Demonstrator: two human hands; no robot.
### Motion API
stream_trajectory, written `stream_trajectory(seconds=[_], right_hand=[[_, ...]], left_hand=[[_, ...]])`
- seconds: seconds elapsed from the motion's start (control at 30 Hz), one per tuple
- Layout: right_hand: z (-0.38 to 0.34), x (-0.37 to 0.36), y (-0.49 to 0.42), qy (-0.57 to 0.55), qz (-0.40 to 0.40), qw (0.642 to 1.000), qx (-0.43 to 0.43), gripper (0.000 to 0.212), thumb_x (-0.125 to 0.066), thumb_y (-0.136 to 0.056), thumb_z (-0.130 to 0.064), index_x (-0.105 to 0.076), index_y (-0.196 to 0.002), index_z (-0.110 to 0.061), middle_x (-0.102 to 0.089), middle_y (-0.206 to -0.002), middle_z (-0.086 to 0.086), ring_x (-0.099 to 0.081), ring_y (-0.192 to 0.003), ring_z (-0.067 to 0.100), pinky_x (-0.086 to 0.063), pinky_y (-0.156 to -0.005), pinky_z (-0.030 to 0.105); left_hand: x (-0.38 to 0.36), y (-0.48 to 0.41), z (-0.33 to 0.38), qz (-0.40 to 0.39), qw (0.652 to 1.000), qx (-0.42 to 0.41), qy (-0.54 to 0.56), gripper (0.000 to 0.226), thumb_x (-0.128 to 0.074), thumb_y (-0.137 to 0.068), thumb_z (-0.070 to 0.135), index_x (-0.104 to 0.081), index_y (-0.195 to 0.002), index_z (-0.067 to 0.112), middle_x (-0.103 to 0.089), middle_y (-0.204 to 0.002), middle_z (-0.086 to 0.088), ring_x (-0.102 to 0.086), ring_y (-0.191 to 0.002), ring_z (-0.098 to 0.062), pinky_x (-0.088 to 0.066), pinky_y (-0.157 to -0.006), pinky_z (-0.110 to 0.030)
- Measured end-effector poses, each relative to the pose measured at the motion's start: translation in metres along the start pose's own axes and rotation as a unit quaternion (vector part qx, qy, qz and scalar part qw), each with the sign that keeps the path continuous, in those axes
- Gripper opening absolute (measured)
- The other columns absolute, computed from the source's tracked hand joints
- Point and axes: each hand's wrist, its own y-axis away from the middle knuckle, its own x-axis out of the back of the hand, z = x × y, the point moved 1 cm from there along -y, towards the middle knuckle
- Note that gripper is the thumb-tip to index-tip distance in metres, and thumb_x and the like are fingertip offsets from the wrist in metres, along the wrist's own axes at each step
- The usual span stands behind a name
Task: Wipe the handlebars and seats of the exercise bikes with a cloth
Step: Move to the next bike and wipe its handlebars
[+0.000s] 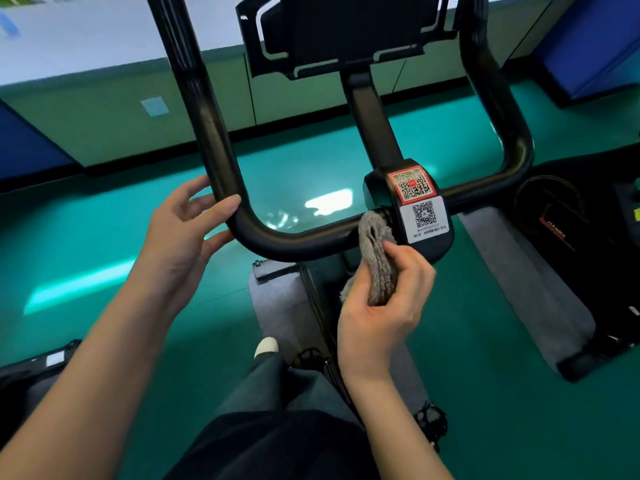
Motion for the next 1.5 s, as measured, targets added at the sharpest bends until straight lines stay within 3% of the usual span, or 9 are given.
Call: stream_trajectory(seconds=[0.23, 0.37, 0.47, 0.53, 0.6, 0.77, 0.97, 1.33, 1.5], right_hand=[[-0.007, -0.01, 0.034, -0.065, -0.098, 0.992, -0.035, 0.026, -0.062, -0.082, 0.0, -0.054, -0.105, -0.009, -0.053, -0.103, 0.007, -0.052, -0.099, 0.01, -0.041, -0.09, 0.012], [0.004, -0.004, 0.021, -0.054, 0.017, 0.993, -0.102, 0.022, -0.059, -0.086, -0.01, -0.051, -0.104, -0.019, -0.053, -0.102, 0.004, -0.053, -0.096, 0.013, -0.044, -0.087, 0.022], [0.003, -0.013, 0.014, -0.033, 0.071, 0.988, -0.131, 0.021, -0.059, -0.087, -0.012, -0.049, -0.104, -0.02, -0.052, -0.104, 0.005, -0.054, -0.096, 0.015, -0.043, -0.087, 0.023], [-0.001, -0.023, 0.016, -0.031, 0.093, 0.984, -0.146, 0.02, -0.058, -0.088, -0.013, -0.049, -0.105, -0.02, -0.053, -0.106, 0.007, -0.055, -0.098, 0.02, -0.046, -0.087, 0.029], [-0.008, -0.034, 0.024, -0.035, 0.11, 0.978, -0.173, 0.019, -0.058, -0.09, -0.017, -0.05, -0.106, -0.022, -0.056, -0.106, 0.011, -0.057, -0.097, 0.023, -0.05, -0.085, 0.034], [-0.037, -0.06, 0.05, -0.013, 0.164, 0.974, -0.156, 0.021, -0.057, -0.091, -0.018, -0.049, -0.102, -0.033, -0.054, -0.098, 0.003, -0.054, -0.087, 0.016, -0.047, -0.078, 0.029], [-0.065, -0.093, 0.082, 0.044, 0.217, 0.965, -0.143, 0.02, -0.058, -0.088, -0.007, -0.051, -0.104, -0.018, -0.052, -0.099, 0.016, -0.054, -0.092, 0.026, -0.048, -0.086, 0.046], [-0.093, -0.115, 0.084, 0.132, 0.297, 0.939, -0.111, 0.02, -0.065, -0.082, 0.009, -0.063, -0.102, 0.007, -0.051, -0.102, 0.013, -0.049, -0.098, -0.008, -0.037, -0.09, 0.007], [-0.104, -0.148, 0.091, 0.123, 0.29, 0.944, -0.097, 0.022, -0.069, -0.077, 0.01, -0.066, -0.098, 0.005, -0.052, -0.099, 0.011, -0.054, -0.094, 0.011, -0.039, -0.089, 0.008]], left_hand=[[0.002, -0.002, 0.0, -0.015, 1.0, -0.012, -0.007, 0.057, -0.072, -0.068, 0.019, -0.054, -0.122, 0.014, -0.069, -0.09, 0.0, -0.067, -0.088, -0.015, -0.054, -0.073, -0.027], [0.007, -0.007, 0.002, 0.015, 0.991, -0.063, -0.118, 0.072, -0.074, -0.074, 0.02, -0.038, -0.136, 0.022, -0.052, -0.125, -0.005, -0.061, -0.103, -0.015, -0.052, -0.079, -0.022], [0.014, -0.01, 0.013, -0.002, 0.882, -0.277, -0.381, 0.071, -0.073, -0.078, 0.028, -0.036, -0.138, 0.024, -0.031, -0.139, -0.001, -0.041, -0.123, -0.014, -0.041, -0.099, -0.027], [0.019, -0.018, 0.022, -0.057, 0.788, -0.378, -0.483, 0.052, -0.068, -0.08, 0.033, -0.054, -0.128, 0.017, -0.037, -0.14, -0.006, -0.034, -0.129, -0.024, -0.028, -0.11, -0.038], [0.024, -0.029, 0.03, -0.12, 0.74, -0.412, -0.518, 0.037, -0.064, -0.084, 0.035, -0.066, -0.113, 0.014, -0.048, -0.136, -0.007, -0.035, -0.131, -0.029, -0.024, -0.11, -0.041], [0.037, -0.053, 0.046, -0.251, 0.723, -0.416, -0.492, 0.028, -0.059, -0.088, 0.03, -0.067, -0.11, 0.015, -0.055, -0.127, -0.001, -0.038, -0.132, -0.024, -0.026, -0.108, -0.045], [0.044, -0.08, 0.052, -0.322, 0.697, -0.446, -0.459, 0.029, -0.064, -0.086, 0.029, -0.066, -0.112, 0.016, -0.059, -0.12, 0.003, -0.042, -0.127, -0.022, -0.028, -0.106, -0.043], [0.048, -0.097, 0.053, -0.364, 0.677, -0.469, -0.435, 0.036, -0.07, -0.08, 0.036, -0.065, -0.114, 0.023, -0.058, -0.12, 0.008, -0.043, -0.124, -0.02, -0.022, -0.101, -0.036], [0.052, -0.102, 0.058, -0.39, 0.673, -0.465, -0.423, 0.044, -0.072, -0.079, 0.031, -0.062, -0.12, 0.018, -0.057, -0.125, 0.005, -0.044, -0.124, -0.021, -0.025, -0.102, -0.039]])
